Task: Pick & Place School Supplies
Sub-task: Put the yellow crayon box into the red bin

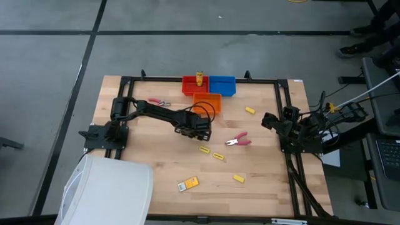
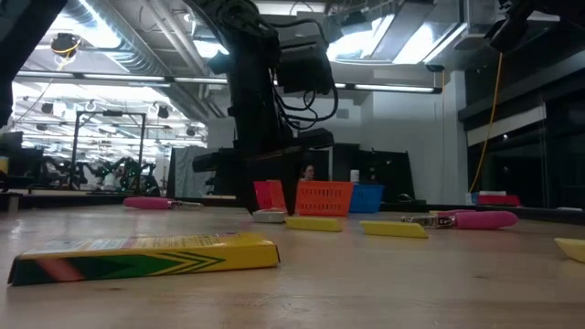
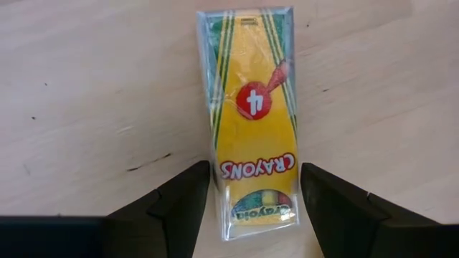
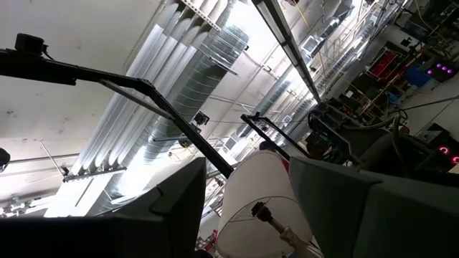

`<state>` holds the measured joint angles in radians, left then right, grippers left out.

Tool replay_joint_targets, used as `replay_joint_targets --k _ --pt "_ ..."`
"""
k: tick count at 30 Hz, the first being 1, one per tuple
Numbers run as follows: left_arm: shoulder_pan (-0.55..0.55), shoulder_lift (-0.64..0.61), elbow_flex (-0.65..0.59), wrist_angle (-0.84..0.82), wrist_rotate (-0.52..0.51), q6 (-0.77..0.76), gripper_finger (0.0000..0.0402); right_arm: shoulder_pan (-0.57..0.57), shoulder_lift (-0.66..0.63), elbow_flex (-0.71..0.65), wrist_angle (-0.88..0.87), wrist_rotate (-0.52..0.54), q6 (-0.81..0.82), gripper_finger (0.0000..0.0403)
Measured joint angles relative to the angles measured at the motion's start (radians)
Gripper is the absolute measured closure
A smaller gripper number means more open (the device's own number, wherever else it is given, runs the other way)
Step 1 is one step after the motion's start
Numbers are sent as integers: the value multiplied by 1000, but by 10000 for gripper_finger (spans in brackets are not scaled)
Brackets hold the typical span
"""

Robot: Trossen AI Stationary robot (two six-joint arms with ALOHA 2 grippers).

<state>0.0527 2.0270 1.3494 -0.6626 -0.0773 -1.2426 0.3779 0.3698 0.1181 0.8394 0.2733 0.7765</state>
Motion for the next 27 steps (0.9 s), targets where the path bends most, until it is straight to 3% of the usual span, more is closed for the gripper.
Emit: replay_joint_targets --k 11,18,23,27 --pt "-7 3 27 -27 -31 49 251 0 0 0 0 2 0 198" --pt "-35 -46 26 -21 -61 52 252 0 0 0 1 -1 5 198" --pt "-70 -151 26 29 -154 39 254 0 0 0 6 -1 6 198" --pt "-86 -232 28 78 -330 -22 255 0 0 0 6 4 8 198"
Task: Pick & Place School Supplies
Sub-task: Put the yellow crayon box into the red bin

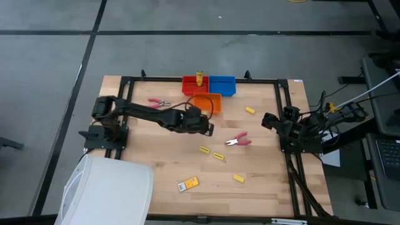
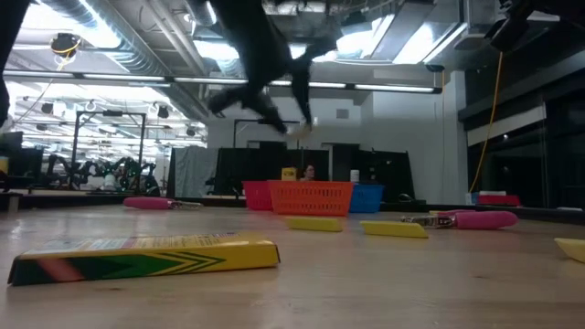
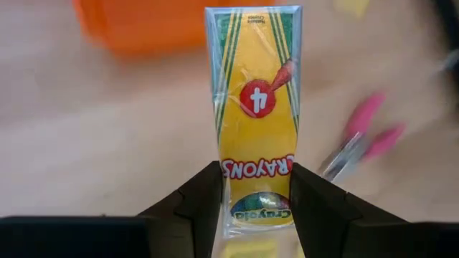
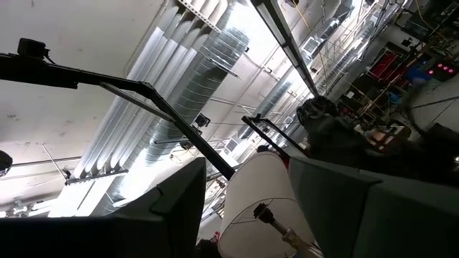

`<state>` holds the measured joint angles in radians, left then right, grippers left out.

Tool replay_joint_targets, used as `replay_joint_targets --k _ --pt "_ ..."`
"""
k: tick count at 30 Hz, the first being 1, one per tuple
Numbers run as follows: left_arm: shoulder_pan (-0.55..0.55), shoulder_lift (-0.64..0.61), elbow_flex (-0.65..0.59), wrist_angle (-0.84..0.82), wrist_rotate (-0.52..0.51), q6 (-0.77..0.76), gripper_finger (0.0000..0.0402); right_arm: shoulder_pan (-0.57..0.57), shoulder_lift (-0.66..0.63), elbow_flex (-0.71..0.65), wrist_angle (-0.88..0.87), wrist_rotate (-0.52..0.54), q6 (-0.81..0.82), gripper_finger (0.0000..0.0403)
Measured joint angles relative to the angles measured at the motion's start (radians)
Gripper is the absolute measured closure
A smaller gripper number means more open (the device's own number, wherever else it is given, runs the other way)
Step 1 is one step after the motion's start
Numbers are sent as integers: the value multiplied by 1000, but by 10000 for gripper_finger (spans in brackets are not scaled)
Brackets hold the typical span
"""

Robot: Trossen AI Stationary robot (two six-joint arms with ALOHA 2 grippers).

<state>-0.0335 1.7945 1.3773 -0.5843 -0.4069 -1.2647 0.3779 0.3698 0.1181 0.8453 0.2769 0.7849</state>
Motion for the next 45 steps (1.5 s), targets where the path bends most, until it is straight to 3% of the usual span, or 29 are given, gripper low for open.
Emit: replay_joint_targets --k 4,12,20,33,45 --pt "59 -27 1 90 -118 22 255 0 0 0 -1 7 -7 198" --pt "297 -9 1 189 -162 210 256 6 0 0 -2 19 -12 198" --pt "504 45 1 315 -37 389 256 39 0 0 0 66 -35 198" --pt "543 220 1 456 -8 373 256 53 0 0 0 120 -53 198" --pt "546 230 2 459 53 427 237 54 0 0 0 127 -61 198"
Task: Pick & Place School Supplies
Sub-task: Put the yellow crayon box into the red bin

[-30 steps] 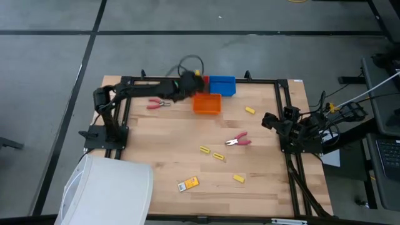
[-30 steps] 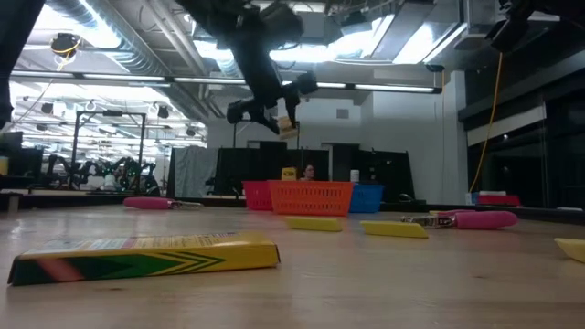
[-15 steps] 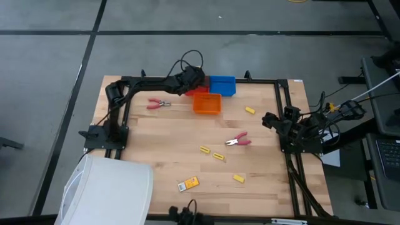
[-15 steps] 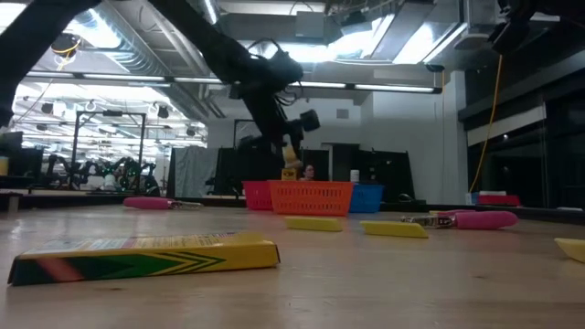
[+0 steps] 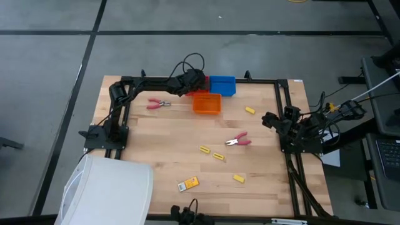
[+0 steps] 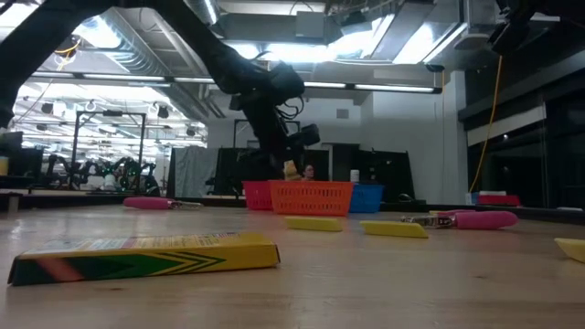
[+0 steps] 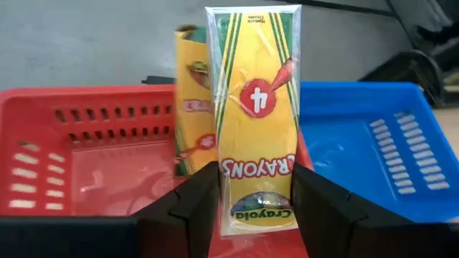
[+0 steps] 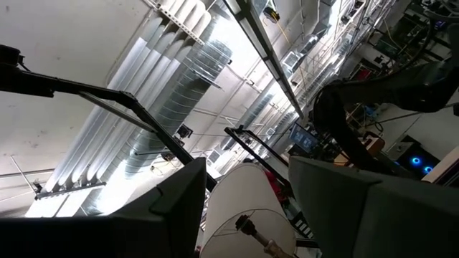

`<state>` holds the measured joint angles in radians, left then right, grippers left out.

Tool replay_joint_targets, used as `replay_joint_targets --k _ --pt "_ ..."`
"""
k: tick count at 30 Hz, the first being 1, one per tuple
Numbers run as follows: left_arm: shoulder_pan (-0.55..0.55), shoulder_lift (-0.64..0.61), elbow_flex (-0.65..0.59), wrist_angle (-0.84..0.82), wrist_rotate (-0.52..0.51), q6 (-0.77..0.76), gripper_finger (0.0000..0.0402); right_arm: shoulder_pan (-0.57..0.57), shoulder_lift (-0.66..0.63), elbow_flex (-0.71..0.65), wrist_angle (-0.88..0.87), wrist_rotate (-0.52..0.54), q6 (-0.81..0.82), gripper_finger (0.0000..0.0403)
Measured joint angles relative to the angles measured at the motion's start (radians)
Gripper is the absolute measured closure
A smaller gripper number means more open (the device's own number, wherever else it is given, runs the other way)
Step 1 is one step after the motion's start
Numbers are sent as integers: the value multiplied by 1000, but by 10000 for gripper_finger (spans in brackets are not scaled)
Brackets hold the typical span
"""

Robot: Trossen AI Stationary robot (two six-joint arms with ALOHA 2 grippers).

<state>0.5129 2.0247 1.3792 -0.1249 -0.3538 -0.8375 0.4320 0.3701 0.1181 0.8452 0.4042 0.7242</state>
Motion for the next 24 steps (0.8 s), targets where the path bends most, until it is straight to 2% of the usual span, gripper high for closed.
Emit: replay_joint_targets --k 4,13,20,24 --pt "2 0 0 0 34 6 214 0 0 0 0 0 -2 197" --pt "6 -1 0 19 39 31 175 0 0 0 0 0 -3 197" --pt "-15 -79 0 55 177 110 175 0 0 0 0 -4 -4 197" --pt "-70 -142 0 43 351 173 174 0 0 0 0 -15 -4 197"
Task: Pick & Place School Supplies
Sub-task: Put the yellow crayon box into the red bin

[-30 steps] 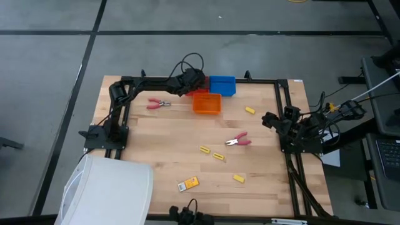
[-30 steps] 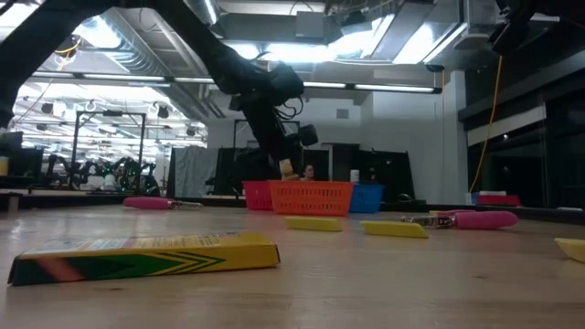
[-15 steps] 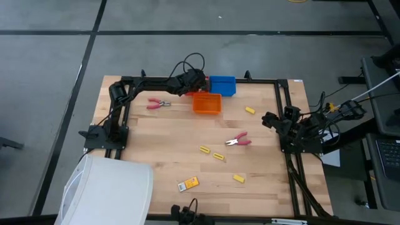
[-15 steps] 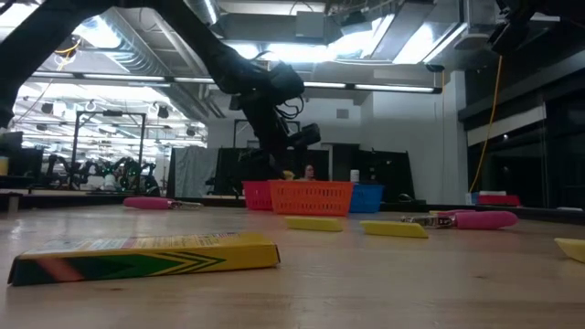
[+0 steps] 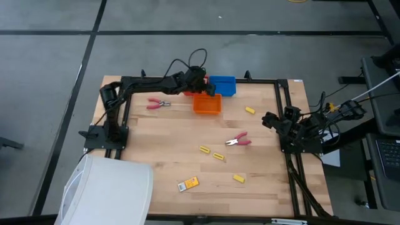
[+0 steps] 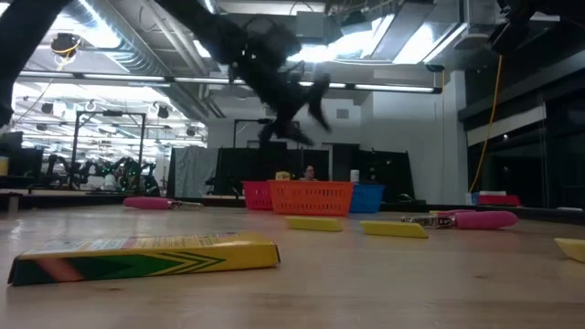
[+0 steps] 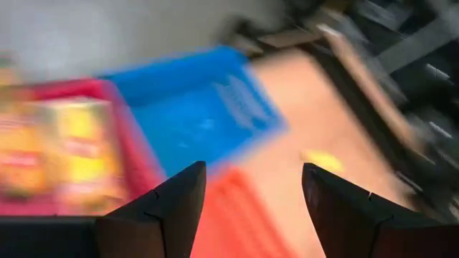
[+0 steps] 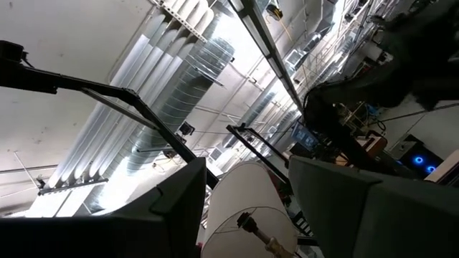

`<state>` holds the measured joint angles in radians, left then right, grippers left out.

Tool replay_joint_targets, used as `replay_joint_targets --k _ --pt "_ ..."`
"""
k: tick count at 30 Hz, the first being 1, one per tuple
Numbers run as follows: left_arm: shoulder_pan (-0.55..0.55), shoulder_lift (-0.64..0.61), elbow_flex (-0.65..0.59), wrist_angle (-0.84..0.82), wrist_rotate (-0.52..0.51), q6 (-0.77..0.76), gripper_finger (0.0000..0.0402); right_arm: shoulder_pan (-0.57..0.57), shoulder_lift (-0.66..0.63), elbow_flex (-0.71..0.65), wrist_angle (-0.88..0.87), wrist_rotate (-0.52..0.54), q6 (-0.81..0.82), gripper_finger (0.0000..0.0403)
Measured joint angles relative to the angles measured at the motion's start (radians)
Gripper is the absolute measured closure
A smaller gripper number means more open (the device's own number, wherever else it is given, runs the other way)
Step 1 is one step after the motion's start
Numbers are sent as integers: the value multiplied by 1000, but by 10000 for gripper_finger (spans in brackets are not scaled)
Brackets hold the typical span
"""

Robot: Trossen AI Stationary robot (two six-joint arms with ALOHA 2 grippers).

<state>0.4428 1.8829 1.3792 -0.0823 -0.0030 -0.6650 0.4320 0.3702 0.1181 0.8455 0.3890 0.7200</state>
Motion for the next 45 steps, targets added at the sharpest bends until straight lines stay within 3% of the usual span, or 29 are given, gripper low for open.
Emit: replay_joint_targets --k 3,6,16,22,26,30,36,42,45 --pt "-85 -35 2 -102 134 13 175 0 0 0 8 -12 -1 197" --pt "-201 -58 0 -272 167 -20 178 0 0 0 11 -12 -3 197" --pt "-698 -141 0 -529 -102 -218 178 0 0 0 31 -12 2 197" --pt "-878 -123 0 -605 -129 -363 178 0 0 0 37 -12 22 198" --pt "-904 -95 0 -682 -123 -399 178 0 0 0 37 -20 31 198" --pt "-890 -45 0 -714 -43 -379 178 0 0 0 37 -35 31 198" --pt "-847 -7 0 -636 113 -319 178 0 0 0 35 -34 27 198" --pt "-838 -7 0 -522 158 -215 178 0 0 0 33 -35 4 198" --pt "-835 -2 0 -548 161 -203 178 0 0 0 30 -39 1 198"
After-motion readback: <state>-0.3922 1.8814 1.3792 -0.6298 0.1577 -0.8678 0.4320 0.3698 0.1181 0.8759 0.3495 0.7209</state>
